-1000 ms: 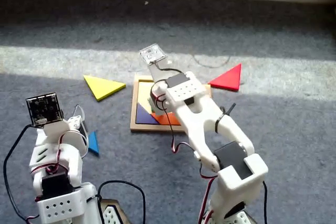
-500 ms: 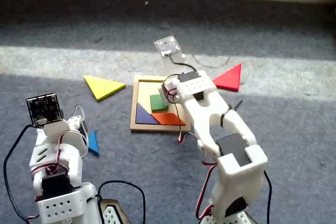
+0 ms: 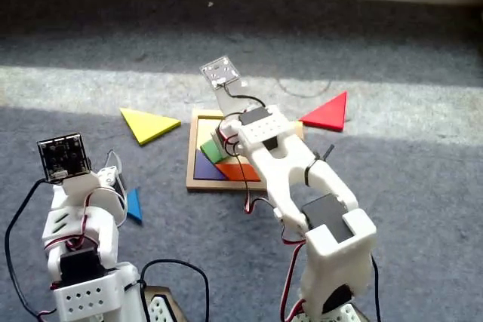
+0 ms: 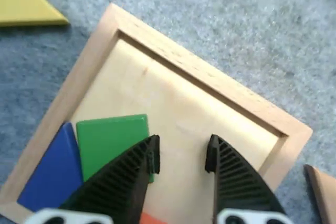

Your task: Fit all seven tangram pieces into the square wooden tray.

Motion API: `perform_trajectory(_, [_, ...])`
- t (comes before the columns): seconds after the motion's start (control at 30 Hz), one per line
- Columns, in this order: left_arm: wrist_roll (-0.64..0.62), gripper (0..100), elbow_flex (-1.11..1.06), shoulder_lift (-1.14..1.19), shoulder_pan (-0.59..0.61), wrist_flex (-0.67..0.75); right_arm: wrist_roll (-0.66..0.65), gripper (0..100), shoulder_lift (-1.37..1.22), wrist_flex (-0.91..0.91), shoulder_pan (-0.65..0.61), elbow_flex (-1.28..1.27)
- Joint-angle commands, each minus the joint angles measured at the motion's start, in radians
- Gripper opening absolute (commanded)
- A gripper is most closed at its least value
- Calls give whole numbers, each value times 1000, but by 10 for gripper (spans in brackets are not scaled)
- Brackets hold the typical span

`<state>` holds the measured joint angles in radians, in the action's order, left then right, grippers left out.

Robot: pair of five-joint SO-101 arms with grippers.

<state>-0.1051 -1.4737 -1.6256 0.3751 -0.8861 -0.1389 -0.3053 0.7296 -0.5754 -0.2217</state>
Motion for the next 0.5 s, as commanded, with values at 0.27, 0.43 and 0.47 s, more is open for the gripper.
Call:
perform_trajectory(0.27, [-2,168,5,-7,8,-5,-97,152,31,-4,-48,39])
perform_trajectory(0.43, [-2,168,5,-7,8,-5,-94,152,165,44,-7,31])
perform_trajectory(0.47, [-2,168,5,-7,8,-5,-94,152,200,76,2,31])
